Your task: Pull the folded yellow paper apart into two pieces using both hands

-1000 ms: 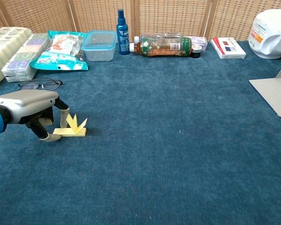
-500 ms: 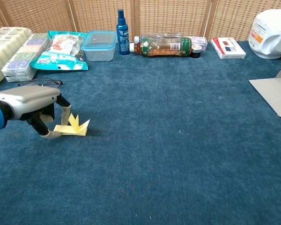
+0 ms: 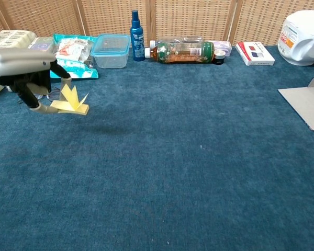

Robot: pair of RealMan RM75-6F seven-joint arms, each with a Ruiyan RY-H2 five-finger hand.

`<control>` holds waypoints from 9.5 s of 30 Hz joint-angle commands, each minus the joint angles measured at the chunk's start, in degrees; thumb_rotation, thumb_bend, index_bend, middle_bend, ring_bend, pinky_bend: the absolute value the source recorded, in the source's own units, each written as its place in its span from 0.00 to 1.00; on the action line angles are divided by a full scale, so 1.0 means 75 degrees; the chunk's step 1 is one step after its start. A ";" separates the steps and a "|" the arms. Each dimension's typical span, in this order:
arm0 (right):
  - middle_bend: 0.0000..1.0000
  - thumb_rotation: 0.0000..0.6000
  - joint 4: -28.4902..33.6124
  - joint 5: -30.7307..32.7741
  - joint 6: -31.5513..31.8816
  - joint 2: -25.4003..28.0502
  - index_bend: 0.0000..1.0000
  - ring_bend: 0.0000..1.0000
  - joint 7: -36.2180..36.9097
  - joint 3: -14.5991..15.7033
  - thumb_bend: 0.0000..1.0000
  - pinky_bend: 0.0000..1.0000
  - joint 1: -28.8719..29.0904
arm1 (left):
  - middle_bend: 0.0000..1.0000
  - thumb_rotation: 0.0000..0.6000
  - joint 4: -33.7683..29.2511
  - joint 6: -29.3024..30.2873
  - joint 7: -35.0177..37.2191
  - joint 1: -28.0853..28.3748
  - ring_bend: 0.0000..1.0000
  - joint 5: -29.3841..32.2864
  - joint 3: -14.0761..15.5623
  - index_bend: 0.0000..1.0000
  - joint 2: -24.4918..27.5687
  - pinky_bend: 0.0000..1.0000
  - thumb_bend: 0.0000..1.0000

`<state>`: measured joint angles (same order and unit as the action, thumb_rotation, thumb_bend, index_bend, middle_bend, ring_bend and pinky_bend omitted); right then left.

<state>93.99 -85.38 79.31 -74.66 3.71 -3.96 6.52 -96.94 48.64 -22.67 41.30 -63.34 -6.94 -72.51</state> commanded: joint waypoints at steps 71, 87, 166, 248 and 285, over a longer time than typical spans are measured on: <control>1.00 1.00 -0.1126 -0.0630 -0.0757 -0.2828 0.36 1.00 0.4215 -0.0513 0.39 0.98 0.2429 | 1.00 1.00 0.0464 -0.2355 0.2148 0.3190 1.00 -0.1906 -0.0474 0.65 0.0148 1.00 0.35; 1.00 1.00 -0.0717 -0.0704 -0.1083 -0.2971 0.34 1.00 0.3818 -0.0453 0.39 0.98 0.2806 | 1.00 1.00 0.0529 -0.2308 0.2127 0.3346 1.00 -0.1679 -0.0405 0.65 -0.0044 1.00 0.35; 1.00 1.00 -0.0559 -0.0248 -0.1389 -0.3242 0.50 1.00 0.3223 -0.0510 0.46 0.98 0.3339 | 1.00 1.00 0.0674 -0.2092 0.2743 0.3490 1.00 -0.1907 -0.0124 0.65 -0.0098 1.00 0.35; 1.00 1.00 -0.0587 -0.0010 -0.1313 -0.3008 0.71 1.00 0.3214 -0.0528 0.46 0.98 0.3163 | 1.00 1.00 0.1163 -0.1920 0.3176 0.2999 1.00 -0.2290 0.0430 0.65 -0.0123 1.00 0.35; 0.34 1.00 -0.0626 0.0135 -0.1002 -0.1397 0.00 0.38 0.3838 -0.0365 0.46 0.47 0.2461 | 0.39 1.00 0.1263 -0.1456 0.0550 0.3014 0.40 -0.0214 0.0084 0.16 -0.1135 0.59 0.29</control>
<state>89.27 -84.37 71.77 -85.19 32.45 -6.69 25.03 -86.69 37.68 -17.56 63.66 -66.03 -6.37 -80.95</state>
